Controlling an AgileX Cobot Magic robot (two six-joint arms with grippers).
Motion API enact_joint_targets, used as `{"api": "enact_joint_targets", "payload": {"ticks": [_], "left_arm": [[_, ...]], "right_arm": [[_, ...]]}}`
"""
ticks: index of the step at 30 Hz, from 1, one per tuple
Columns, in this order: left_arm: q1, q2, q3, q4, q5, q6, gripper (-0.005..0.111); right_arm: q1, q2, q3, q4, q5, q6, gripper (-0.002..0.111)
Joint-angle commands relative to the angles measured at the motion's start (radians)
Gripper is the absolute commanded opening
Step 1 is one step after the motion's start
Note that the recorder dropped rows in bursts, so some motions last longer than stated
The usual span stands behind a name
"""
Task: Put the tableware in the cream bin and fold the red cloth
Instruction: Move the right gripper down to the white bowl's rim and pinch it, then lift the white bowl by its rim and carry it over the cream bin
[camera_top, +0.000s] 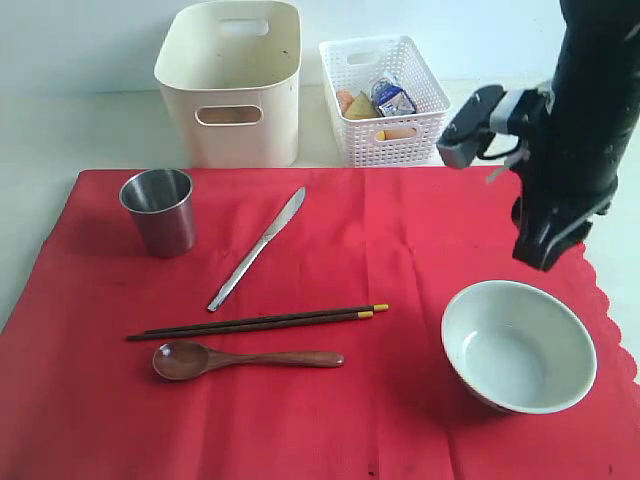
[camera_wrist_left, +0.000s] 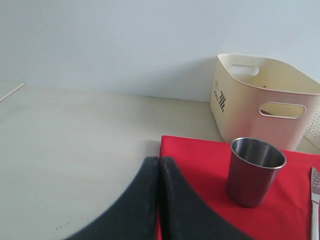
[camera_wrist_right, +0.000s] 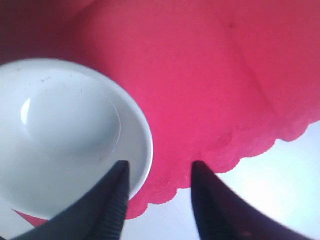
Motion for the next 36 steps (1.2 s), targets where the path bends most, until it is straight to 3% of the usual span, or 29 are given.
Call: {"api": "enact_joint_targets", "payload": {"ticks": [1, 4, 16, 18, 27, 36], "left_arm": [[0.001, -0.007, 0.0, -0.006, -0.003, 0.001, 0.003], [0.001, -0.007, 0.0, -0.006, -0.003, 0.001, 0.003], [0.001, -0.007, 0.0, -0.006, -0.003, 0.001, 0.003], [0.001, -0.007, 0.0, -0.006, -0.003, 0.001, 0.003], [0.001, -0.007, 0.0, -0.006, -0.003, 0.001, 0.003], [0.001, -0.007, 0.0, -0.006, -0.003, 0.001, 0.003]], "right_arm": [[-0.004, -0.011, 0.069, -0.02, -0.036, -0.029, 0.068], [-0.004, -0.009, 0.098, -0.004, -0.092, -0.053, 0.075], [-0.004, 0.138, 0.116, 0.034, -0.153, -0.055, 0.073], [-0.004, 0.161, 0.114, 0.034, -0.136, -0.071, 0.066], [-0.004, 0.16, 0.097, 0.03, -0.044, -0.064, 0.003], [-0.004, 0.144, -0.003, 0.054, 0.069, -0.046, 0.0]]}}
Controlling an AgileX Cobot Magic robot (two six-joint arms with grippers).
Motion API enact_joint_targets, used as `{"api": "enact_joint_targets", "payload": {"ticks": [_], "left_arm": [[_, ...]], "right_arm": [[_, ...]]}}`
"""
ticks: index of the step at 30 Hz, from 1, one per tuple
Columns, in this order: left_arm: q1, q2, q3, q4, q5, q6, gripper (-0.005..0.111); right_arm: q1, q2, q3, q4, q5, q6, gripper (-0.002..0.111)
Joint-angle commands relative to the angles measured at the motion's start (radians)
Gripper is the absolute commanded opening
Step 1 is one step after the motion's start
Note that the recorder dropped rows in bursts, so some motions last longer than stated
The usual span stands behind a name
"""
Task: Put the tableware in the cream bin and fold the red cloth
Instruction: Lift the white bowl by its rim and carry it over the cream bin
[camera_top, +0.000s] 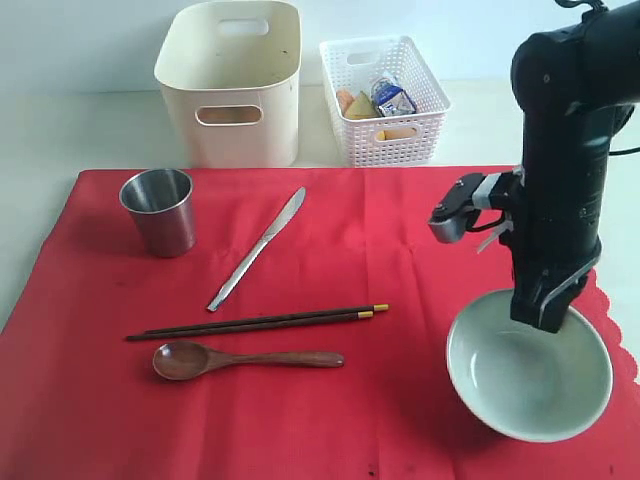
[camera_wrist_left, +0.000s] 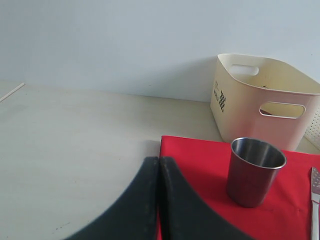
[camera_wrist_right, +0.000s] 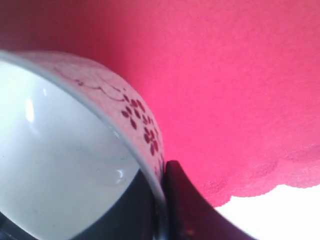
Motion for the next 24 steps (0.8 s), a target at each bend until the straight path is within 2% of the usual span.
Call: {"api": "enact_joint_targets", "payload": {"ticks": [1, 6, 16, 24], "left_arm": [[0.001, -0.007, 0.0, -0.006, -0.003, 0.001, 0.003], [0.001, -0.007, 0.0, -0.006, -0.003, 0.001, 0.003], [0.001, -0.007, 0.0, -0.006, -0.003, 0.001, 0.003], [0.001, -0.007, 0.0, -0.006, -0.003, 0.001, 0.003]], "right_arm": [[-0.004, -0.025, -0.05, 0.012, 0.015, 0.003, 0.0], [-0.004, -0.067, -0.117, 0.048, 0.015, -0.048, 0.0], [-0.006, -0.102, -0.305, 0.255, 0.005, -0.163, 0.0], [-0.006, -0.102, -0.322, 0.352, -0.322, -0.21, 0.0]]}}
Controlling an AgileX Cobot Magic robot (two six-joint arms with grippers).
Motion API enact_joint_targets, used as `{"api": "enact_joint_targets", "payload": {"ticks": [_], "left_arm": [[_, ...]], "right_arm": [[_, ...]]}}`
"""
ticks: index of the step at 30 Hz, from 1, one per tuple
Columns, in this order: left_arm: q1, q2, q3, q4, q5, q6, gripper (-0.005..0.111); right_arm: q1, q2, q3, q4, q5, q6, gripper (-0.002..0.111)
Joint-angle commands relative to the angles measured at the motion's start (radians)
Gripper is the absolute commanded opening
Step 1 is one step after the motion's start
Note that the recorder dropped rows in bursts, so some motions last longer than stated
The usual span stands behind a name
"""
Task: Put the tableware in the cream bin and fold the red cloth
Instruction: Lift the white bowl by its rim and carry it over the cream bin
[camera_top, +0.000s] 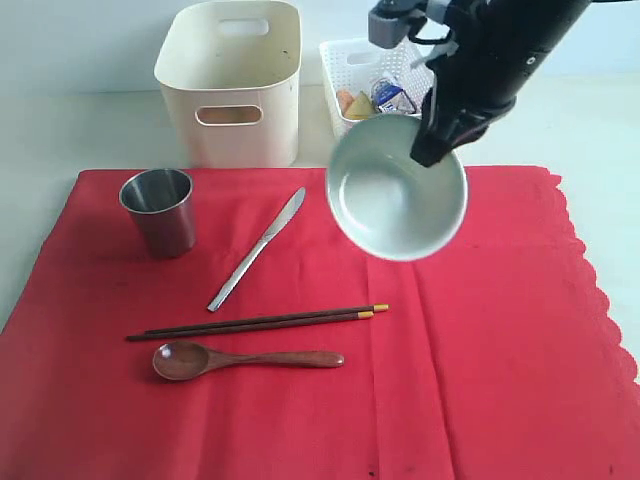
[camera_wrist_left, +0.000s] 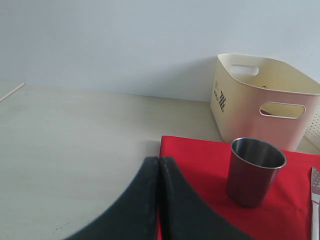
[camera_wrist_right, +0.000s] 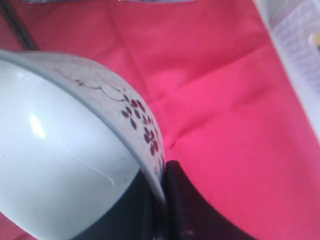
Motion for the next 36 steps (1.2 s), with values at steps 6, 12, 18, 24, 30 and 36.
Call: {"api": "enact_joint_targets", "payload": {"ticks": [6, 12, 18, 24, 30, 36], "left_arm": [[0.001, -0.007, 0.0, -0.006, -0.003, 0.001, 0.003], [0.001, -0.007, 0.0, -0.006, -0.003, 0.001, 0.003], [0.001, -0.007, 0.0, -0.006, -0.003, 0.001, 0.003], [0.001, -0.007, 0.0, -0.006, -0.003, 0.001, 0.003], [0.001, -0.007, 0.0, -0.006, -0.003, 0.001, 0.003], [0.001, -0.007, 0.0, -0.006, -0.003, 0.001, 0.003]], "right_arm": [[-0.006, -0.012, -0.011, 0.167, -0.384, -0.063, 0.0], [-0.006, -0.009, -0.011, 0.485, -0.568, -0.235, 0.0], [-0.006, 0.051, -0.013, 0.84, -0.69, -0.436, 0.0], [-0.006, 0.147, -0.074, 1.071, -0.695, -0.567, 0.0], [-0.004, 0.256, -0.186, 1.219, -0.645, -0.625, 0.0], [0.011, 0.361, -0.3, 1.314, -0.601, -0.649, 0.0]]}}
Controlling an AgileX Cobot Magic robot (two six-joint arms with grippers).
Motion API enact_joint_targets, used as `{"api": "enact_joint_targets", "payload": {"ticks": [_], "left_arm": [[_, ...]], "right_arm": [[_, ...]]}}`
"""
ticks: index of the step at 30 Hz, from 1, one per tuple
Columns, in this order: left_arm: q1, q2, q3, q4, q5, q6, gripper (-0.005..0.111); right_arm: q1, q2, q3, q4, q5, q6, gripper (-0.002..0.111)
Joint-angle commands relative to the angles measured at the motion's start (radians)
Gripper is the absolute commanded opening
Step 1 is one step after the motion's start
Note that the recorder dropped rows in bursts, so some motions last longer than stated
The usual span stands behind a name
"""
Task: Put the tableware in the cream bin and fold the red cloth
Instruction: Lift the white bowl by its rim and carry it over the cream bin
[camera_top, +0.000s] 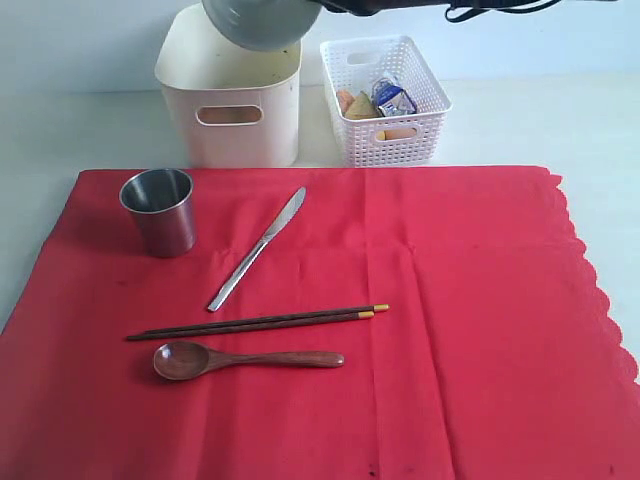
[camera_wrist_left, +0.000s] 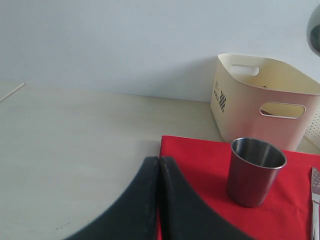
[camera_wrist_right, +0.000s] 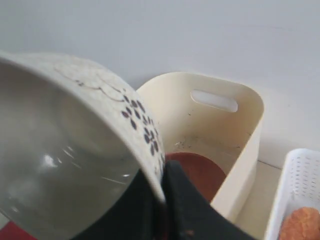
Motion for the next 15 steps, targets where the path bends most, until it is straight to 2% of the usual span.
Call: {"api": "enact_joint_targets", "payload": {"ticks": [1, 6, 15], "left_arm": [[0.001, -0.007, 0.0, -0.006, -0.003, 0.001, 0.003], [0.001, -0.007, 0.0, -0.006, -0.003, 0.001, 0.003], [0.001, -0.007, 0.0, -0.006, -0.003, 0.001, 0.003]], "right_arm": [[0.015, 0.065, -0.092, 0.058, 0.033, -0.039, 0.0], [0.035, 0.135, -0.16, 0.058, 0.023, -0.048, 0.0], [0.035, 0.184, -0.175, 0.127, -0.039, -0.05, 0.0]]}}
